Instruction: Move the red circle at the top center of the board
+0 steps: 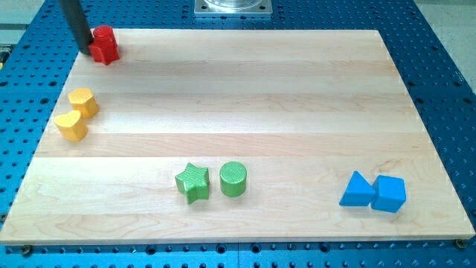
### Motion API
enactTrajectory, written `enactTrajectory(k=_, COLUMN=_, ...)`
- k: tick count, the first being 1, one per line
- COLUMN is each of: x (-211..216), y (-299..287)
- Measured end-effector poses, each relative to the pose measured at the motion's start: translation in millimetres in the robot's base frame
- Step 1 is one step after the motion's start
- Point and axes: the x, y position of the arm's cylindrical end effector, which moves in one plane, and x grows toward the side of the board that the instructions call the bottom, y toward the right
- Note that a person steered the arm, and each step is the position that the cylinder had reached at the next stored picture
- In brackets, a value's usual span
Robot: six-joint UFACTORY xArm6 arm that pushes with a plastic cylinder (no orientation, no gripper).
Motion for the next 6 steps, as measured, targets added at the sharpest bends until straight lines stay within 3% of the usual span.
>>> enactTrajectory(k=1, x=-16, y=1)
enactTrajectory(k=2, x=4, y=35)
enactTrajectory(k=3, x=64, y=110)
enactTrajectory(k=4, x=100, y=110)
enactTrajectory(k=6, x=99, y=33)
